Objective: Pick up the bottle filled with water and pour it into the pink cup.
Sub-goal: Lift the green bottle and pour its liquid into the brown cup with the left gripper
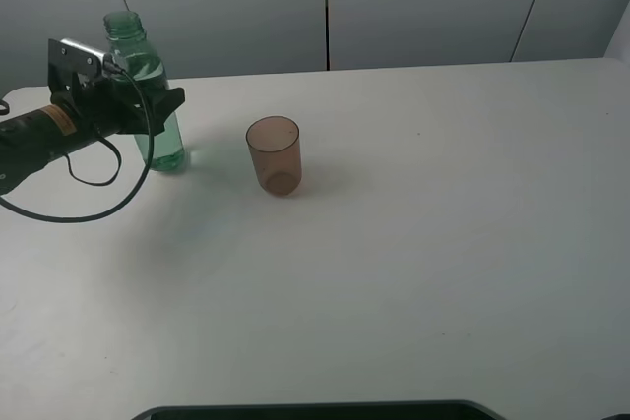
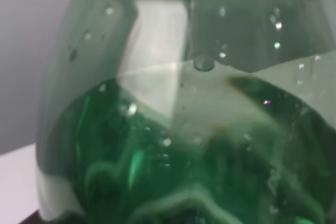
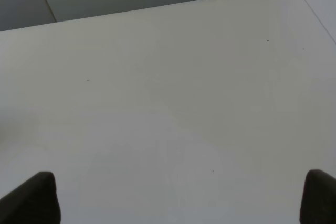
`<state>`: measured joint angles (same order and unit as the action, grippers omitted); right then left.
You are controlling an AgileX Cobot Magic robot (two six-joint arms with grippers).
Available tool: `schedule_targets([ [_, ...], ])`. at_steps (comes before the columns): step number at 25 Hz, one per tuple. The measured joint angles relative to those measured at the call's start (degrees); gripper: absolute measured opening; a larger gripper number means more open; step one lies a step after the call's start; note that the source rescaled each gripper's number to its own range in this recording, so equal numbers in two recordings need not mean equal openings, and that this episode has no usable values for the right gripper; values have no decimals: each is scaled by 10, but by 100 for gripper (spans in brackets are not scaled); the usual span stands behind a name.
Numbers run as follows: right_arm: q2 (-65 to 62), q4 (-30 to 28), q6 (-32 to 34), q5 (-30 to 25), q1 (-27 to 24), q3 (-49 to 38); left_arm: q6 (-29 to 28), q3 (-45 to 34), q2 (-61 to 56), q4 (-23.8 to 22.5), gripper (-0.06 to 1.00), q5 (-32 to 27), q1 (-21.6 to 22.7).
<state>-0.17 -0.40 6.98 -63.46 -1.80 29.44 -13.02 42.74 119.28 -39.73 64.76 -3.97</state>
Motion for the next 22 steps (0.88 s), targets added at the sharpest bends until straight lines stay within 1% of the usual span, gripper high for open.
schedule_targets([
  [2, 0, 0, 0, 0, 0, 0, -6, 9, -14, -28, 1, 0, 0],
  [8, 0, 0, 0, 0, 0, 0, -65, 72, -35, -81, 1, 5, -1],
  [10, 0, 0, 0, 0, 0, 0, -82, 103, -35, -107, 1, 5, -1],
  [13, 0, 0, 0, 0, 0, 0, -99, 144, -36, -161, 1, 3, -4],
  [16, 0, 0, 0, 0, 0, 0, -103, 169, -36, -210, 1, -22, -19],
  [19, 0, 0, 0, 0, 0, 0, -101, 180, -36, -239, 1, -73, -45],
  [22, 0, 0, 0, 0, 0, 0, -51, 183, -36, -245, 1, -129, -78],
])
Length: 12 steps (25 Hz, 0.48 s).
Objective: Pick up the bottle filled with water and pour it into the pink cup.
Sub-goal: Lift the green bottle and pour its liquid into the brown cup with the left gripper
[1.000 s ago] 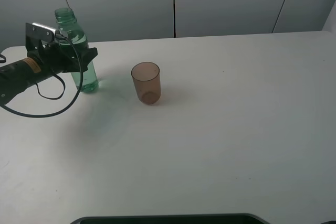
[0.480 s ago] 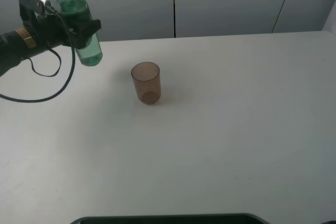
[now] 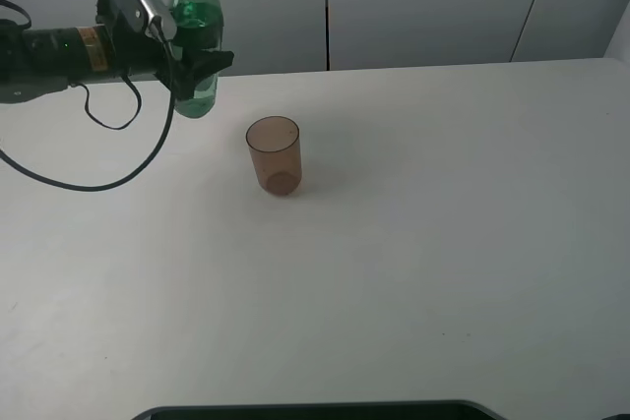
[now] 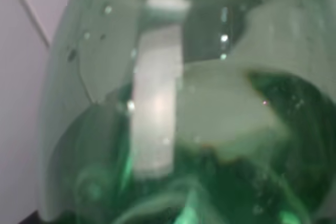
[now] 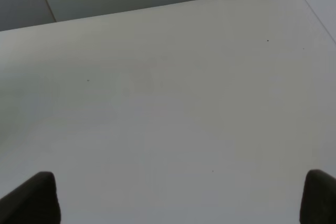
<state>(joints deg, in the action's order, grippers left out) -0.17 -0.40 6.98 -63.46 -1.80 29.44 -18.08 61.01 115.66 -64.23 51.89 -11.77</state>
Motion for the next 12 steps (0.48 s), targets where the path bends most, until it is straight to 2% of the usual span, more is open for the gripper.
schedule_targets([
  [6, 0, 0, 0, 0, 0, 0, 107, 1, 0, 7, 1, -123, -76],
  [9, 0, 0, 0, 0, 0, 0, 145, 1, 0, 10, 1, -138, -96],
  [12, 0, 0, 0, 0, 0, 0, 161, 1, 0, 25, 1, -144, -101],
])
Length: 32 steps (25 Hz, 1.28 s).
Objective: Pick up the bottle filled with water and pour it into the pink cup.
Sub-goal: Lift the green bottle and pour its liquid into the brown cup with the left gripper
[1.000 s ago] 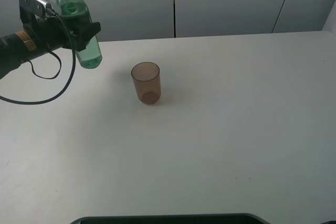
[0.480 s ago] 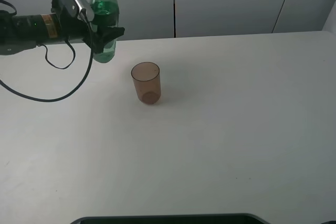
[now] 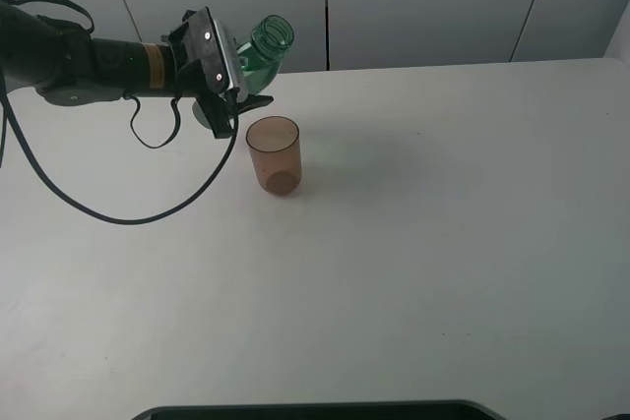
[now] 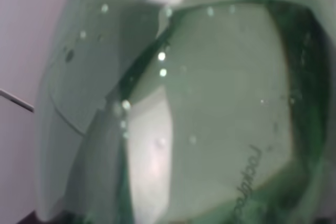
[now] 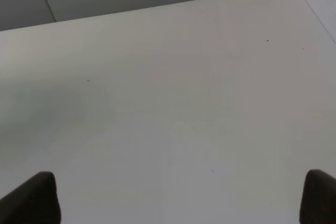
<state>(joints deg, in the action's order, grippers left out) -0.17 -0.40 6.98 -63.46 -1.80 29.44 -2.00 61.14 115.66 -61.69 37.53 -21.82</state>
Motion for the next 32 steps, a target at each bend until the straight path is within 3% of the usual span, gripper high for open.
schedule_targets([
  [4, 0, 0, 0, 0, 0, 0, 4, 0, 0, 31, 1, -5, 4],
  [11, 0, 0, 0, 0, 0, 0, -5, -14, -15, 35, 1, -24, 23],
  [20, 0, 0, 0, 0, 0, 0, -4, -105, -80, 32, 1, 41, 101],
  [32, 0, 0, 0, 0, 0, 0, 37, -112, -81, 6, 1, 36, 104],
])
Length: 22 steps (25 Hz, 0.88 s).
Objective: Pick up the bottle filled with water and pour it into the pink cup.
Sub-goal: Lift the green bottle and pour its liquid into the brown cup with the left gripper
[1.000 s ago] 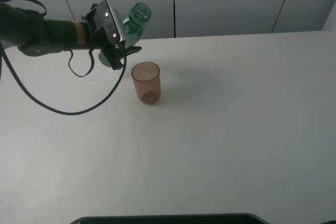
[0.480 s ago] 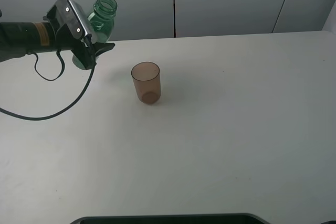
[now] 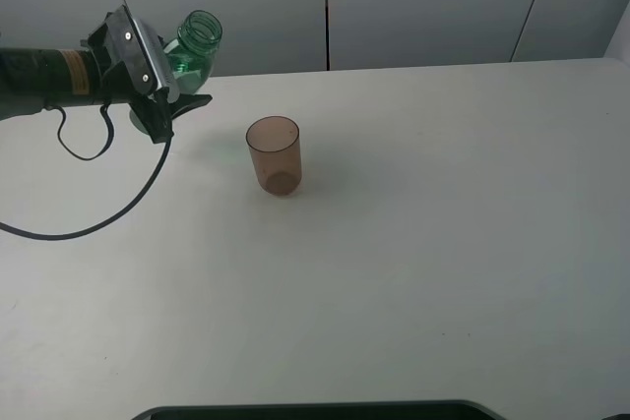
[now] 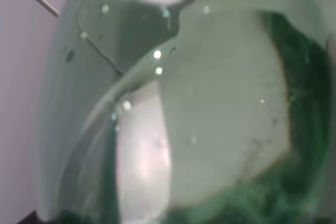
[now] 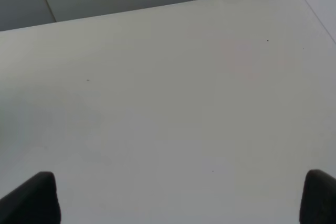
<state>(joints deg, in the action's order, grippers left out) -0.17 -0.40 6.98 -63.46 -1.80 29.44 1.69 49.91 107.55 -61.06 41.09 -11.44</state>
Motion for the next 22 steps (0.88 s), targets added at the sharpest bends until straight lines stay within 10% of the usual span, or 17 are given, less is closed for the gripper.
schedule_targets([
  [22, 0, 0, 0, 0, 0, 0, 136, 40, 0, -38, 1, -138, -74],
])
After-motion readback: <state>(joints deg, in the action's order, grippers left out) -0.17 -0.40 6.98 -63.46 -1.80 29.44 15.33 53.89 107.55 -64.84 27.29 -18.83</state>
